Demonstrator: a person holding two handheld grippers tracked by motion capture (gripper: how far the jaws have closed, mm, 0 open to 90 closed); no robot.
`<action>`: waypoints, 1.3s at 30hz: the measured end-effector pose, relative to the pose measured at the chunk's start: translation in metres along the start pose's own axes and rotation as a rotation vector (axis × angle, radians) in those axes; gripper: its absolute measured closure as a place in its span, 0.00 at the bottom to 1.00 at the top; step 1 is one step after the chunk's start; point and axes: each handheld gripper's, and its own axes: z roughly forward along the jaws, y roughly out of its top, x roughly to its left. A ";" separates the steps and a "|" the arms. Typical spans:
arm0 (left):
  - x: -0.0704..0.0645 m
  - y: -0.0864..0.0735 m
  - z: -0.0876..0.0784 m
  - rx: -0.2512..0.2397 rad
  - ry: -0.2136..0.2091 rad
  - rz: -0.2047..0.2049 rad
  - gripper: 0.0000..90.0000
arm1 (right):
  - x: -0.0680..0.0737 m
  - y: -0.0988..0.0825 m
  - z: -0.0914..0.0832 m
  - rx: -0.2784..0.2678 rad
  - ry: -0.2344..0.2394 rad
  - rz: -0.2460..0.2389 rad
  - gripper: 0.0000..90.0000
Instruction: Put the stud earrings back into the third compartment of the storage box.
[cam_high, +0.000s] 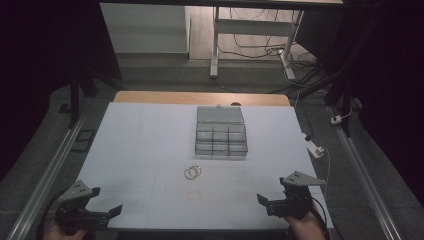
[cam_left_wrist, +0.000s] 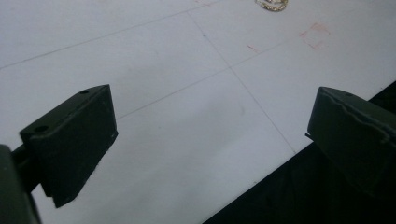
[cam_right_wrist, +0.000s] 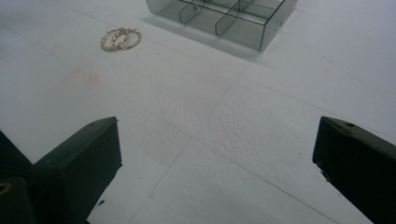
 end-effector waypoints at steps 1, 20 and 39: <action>0.000 0.000 0.000 0.000 0.000 0.000 0.02 | 0.001 0.000 0.001 -0.001 0.001 -0.002 0.02; 0.001 -0.003 -0.003 -0.034 -0.004 0.014 0.01 | 0.001 0.004 0.007 0.031 0.035 -0.025 0.02; 0.005 -0.002 0.000 -0.001 -0.038 -0.018 0.00 | 0.004 0.007 0.007 -0.003 0.051 -0.044 0.00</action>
